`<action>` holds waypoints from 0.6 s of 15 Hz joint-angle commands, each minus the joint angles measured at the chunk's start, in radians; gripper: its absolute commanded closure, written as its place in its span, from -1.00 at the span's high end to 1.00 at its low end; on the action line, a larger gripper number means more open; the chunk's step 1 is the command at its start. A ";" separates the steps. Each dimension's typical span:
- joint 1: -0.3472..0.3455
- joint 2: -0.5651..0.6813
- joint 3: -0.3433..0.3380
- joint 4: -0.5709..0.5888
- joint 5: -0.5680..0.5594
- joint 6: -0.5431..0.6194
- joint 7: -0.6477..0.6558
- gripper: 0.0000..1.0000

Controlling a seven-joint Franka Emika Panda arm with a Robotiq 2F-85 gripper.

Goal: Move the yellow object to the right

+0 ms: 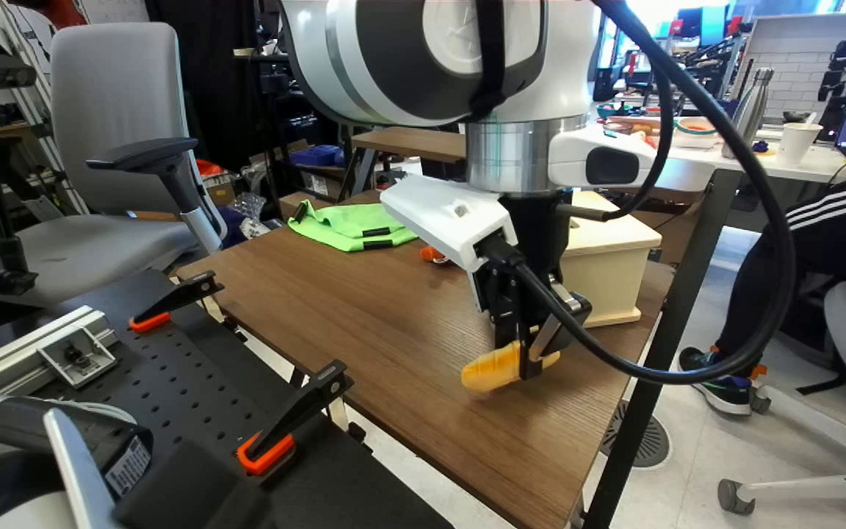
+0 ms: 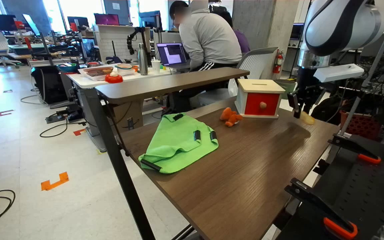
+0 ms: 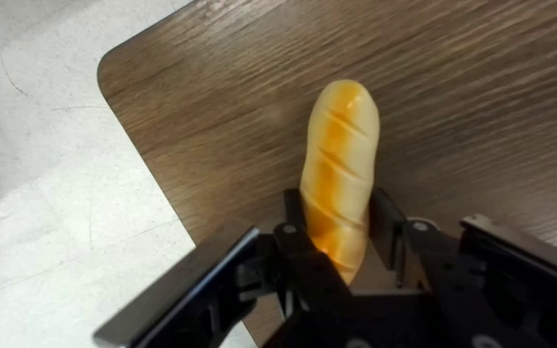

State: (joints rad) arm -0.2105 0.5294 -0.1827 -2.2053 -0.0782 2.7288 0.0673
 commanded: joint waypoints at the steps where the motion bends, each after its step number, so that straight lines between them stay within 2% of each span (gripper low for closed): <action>1: -0.027 0.005 0.007 0.014 0.021 -0.042 -0.072 -0.77; 9: -0.026 0.057 -0.025 0.061 0.007 -0.104 -0.070 -0.77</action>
State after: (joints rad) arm -0.2297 0.5568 -0.2008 -2.1871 -0.0786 2.6626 0.0184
